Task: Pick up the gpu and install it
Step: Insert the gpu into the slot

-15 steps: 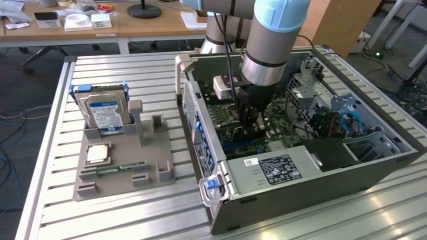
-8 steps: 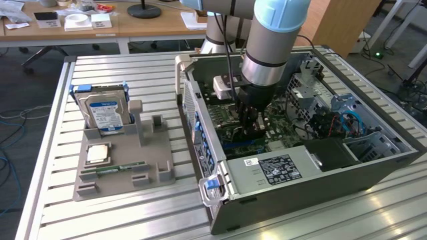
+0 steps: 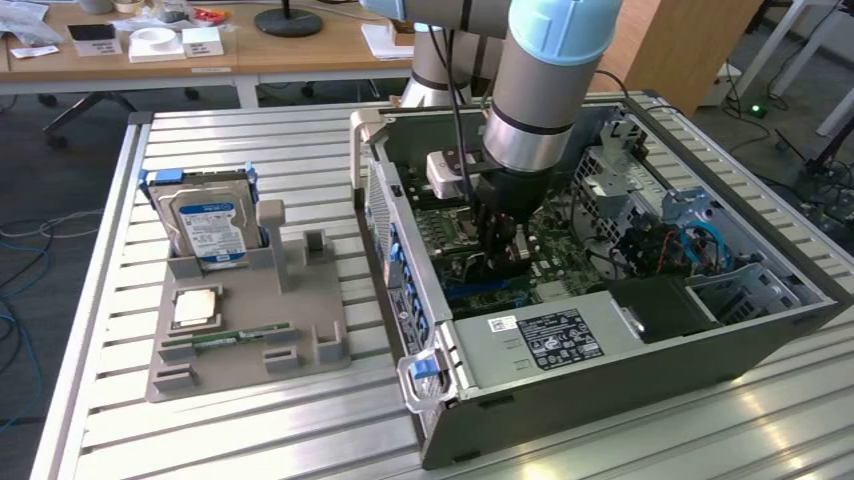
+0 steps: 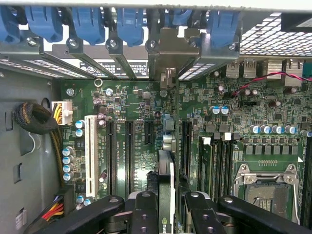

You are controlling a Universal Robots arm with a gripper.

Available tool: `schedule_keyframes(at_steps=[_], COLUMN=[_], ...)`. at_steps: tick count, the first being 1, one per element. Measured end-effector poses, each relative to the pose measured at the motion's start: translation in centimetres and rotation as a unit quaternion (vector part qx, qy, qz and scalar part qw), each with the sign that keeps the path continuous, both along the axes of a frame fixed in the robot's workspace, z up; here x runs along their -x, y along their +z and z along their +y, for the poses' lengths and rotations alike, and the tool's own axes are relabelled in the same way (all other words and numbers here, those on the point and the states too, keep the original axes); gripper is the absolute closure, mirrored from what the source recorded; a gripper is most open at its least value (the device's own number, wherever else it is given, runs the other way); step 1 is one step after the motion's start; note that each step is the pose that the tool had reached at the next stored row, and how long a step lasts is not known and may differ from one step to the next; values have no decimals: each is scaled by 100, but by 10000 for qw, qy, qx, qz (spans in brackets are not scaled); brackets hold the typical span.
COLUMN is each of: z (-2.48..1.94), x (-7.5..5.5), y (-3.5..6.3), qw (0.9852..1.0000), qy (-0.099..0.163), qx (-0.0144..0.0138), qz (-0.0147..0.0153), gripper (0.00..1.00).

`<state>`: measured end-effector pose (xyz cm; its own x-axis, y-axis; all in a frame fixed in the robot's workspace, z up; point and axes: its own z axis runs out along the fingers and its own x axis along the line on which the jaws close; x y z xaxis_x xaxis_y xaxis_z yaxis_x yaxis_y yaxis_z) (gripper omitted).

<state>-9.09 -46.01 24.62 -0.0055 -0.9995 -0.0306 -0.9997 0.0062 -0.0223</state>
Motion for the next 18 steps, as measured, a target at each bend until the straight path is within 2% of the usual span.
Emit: schedule_keyframes(at_steps=[6, 18], z=[-17, -19], x=[0, 1], y=[5, -6], qw=[10000, 10000], qy=[-23, -29], qx=[2, 2], qz=[1, 1], gripper=[74, 74])
